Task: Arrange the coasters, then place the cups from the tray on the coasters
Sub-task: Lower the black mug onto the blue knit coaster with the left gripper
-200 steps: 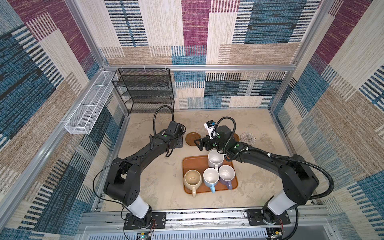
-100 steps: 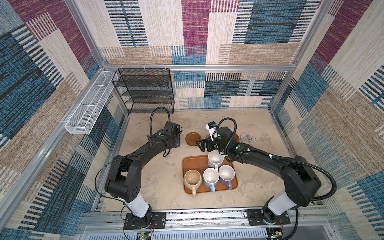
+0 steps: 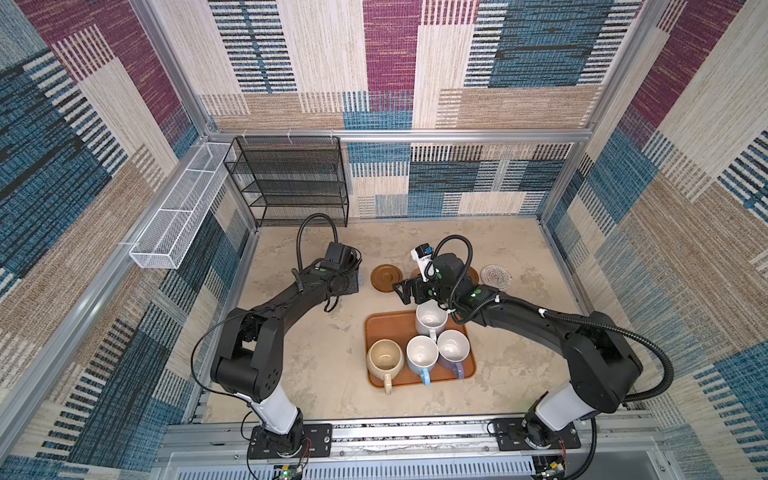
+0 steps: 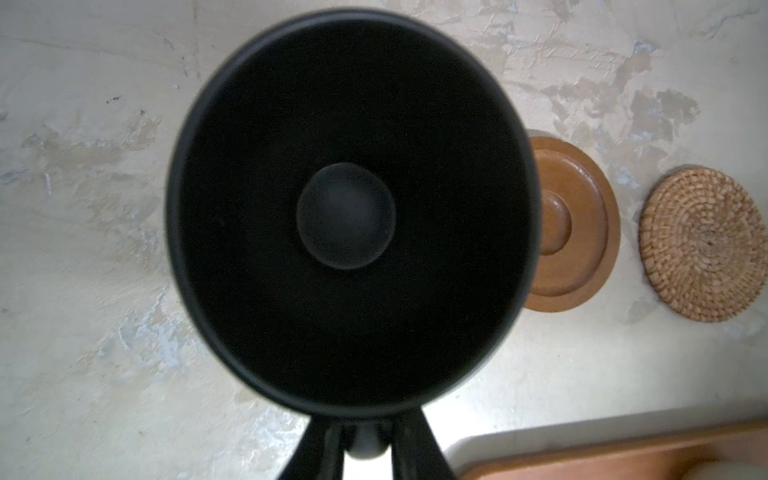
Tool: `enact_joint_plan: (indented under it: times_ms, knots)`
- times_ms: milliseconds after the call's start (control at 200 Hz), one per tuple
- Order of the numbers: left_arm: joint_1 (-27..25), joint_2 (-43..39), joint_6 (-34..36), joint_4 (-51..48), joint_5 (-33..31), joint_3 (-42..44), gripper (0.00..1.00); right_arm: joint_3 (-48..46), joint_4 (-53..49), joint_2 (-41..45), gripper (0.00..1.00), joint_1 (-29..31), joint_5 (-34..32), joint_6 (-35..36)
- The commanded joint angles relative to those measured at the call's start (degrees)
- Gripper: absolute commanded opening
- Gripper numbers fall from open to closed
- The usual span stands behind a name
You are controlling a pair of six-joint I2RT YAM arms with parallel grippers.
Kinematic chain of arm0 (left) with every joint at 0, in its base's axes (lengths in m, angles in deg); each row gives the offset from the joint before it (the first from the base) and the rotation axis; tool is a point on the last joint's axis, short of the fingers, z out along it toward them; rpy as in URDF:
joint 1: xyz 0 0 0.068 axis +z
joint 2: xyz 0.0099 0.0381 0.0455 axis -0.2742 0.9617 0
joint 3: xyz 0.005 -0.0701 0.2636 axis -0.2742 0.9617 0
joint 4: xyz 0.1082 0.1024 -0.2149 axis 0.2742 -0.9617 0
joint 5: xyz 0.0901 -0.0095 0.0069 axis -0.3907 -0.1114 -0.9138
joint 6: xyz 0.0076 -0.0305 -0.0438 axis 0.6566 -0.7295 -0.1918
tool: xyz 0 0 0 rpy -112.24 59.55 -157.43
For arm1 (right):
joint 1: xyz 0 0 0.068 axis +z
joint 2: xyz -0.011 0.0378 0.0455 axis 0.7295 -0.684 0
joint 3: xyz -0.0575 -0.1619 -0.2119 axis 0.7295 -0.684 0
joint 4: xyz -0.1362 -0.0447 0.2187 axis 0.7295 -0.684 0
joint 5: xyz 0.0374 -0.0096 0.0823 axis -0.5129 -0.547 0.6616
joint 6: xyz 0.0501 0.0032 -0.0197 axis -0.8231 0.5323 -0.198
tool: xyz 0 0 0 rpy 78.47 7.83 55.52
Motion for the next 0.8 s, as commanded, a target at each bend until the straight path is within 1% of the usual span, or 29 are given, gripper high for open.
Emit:
enact_joint_plan:
  times_ms: [0,80,115,150,260,341,456,521,626,791]
  knots:
    - [0.2,-0.2,0.4,-0.4,0.2,-0.5,0.36,0.5,-0.7,0.5,1.00,0.1,-0.6,0.9]
    - [0.1,-0.8,-0.2,0.4,-0.2,0.0,0.54,0.7,-1.3,0.8,1.00,0.1,-0.7,1.2]
    - [0.1,-1.0,-0.3,0.6,0.1,0.0,0.64,1.0,-1.9,0.8,0.99,0.1,-1.0,1.3]
    - [0.1,-1.2,-0.2,0.5,0.1,-0.1,0.69,1.3,-2.5,0.9,0.99,0.0,-1.1,1.3]
    - [0.2,-2.5,-0.3,0.4,0.7,0.0,0.73,1.6,-4.1,1.7,1.00,0.1,-1.9,1.3]
    - [0.1,-4.3,-1.1,-0.1,0.7,0.5,0.75,1.9,-6.4,2.6,1.00,0.1,-4.1,0.6]
    - [0.1,-9.1,-2.6,-0.8,0.5,2.4,0.85,3.0,-11.8,4.3,1.00,0.6,-9.6,-0.9]
    - [0.0,-12.6,-3.7,-0.8,1.1,4.1,0.94,3.1,-14.7,5.8,1.00,1.1,-12.8,-1.9]
    - [-0.1,-19.3,-5.4,2.0,5.8,8.4,0.96,2.3,-18.7,9.0,0.99,1.5,-16.1,-4.0]
    - [-1.4,-28.4,-7.9,4.3,15.3,12.7,0.96,0.6,-24.5,14.4,0.97,1.6,-18.5,-6.5]
